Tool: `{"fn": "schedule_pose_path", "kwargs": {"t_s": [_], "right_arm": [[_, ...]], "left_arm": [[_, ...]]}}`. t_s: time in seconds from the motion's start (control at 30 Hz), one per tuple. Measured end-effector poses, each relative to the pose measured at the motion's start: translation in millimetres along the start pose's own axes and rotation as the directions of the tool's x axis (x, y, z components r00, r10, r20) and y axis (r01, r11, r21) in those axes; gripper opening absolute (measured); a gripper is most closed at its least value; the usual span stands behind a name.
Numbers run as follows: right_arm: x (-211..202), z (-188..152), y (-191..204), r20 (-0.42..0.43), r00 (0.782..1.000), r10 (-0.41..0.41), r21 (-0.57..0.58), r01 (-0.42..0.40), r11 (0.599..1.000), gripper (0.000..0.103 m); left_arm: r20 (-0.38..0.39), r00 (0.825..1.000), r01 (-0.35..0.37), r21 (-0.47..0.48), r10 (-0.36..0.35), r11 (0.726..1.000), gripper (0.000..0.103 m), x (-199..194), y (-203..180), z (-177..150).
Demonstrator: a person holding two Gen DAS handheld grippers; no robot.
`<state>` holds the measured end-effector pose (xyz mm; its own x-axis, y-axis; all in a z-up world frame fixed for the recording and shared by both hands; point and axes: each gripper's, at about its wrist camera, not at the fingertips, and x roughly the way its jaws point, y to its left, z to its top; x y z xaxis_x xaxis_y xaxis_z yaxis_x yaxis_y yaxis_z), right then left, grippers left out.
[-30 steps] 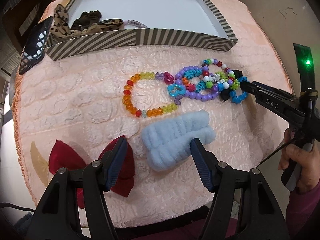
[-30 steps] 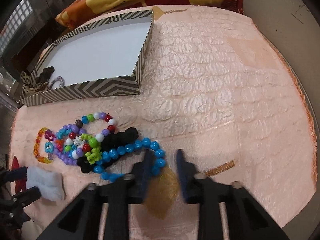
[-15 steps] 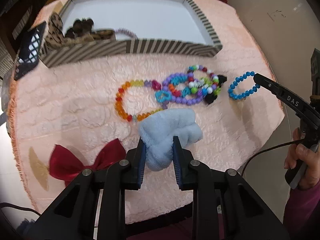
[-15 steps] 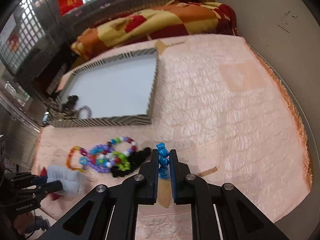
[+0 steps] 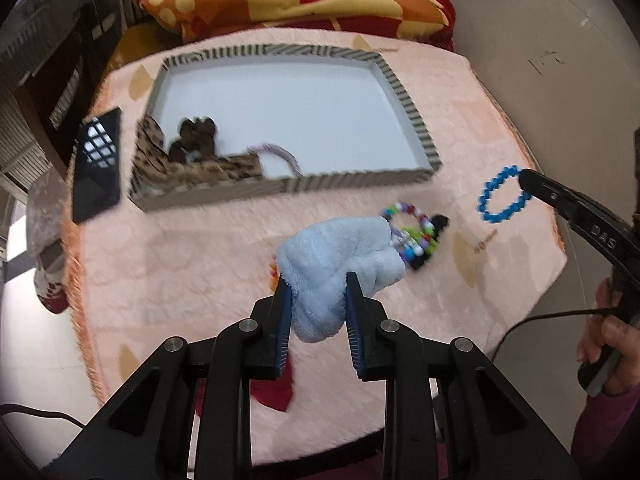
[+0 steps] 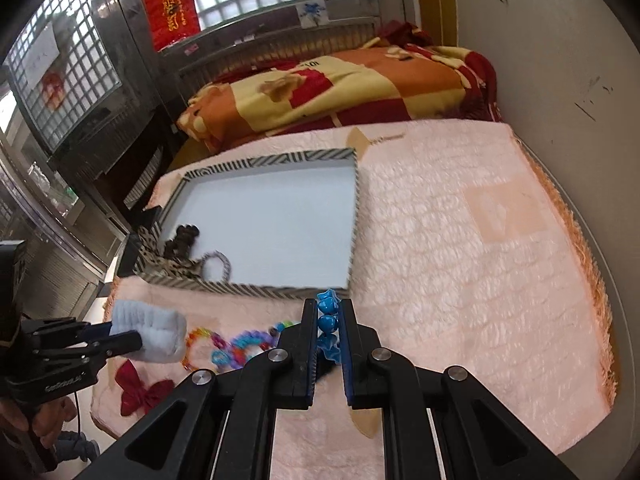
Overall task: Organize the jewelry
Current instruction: 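Carry both items into the tray and open both tools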
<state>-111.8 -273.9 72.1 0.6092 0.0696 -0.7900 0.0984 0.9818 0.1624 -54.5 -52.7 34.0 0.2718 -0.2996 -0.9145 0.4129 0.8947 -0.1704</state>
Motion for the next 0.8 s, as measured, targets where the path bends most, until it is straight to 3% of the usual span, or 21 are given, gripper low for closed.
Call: {"fn": "schedule_pose_path", "kwargs": {"t_s": [0.43,0.8], "right_arm": [[31.7,37.4,53.6,0.000,1.000,0.018,-0.063,-0.018,0.998,0.009],[70.9,69.7,93.6,-0.025,0.999,0.048,-0.103,-0.050,0.993,0.009]], "left_arm": [[0.054,0.994,-0.089,-0.041,0.091,0.995,0.023,5.0,51.1,43.4],[0.044,0.996,-0.072,-0.101,0.077,0.992,0.023,19.8,92.7,89.2]]}}
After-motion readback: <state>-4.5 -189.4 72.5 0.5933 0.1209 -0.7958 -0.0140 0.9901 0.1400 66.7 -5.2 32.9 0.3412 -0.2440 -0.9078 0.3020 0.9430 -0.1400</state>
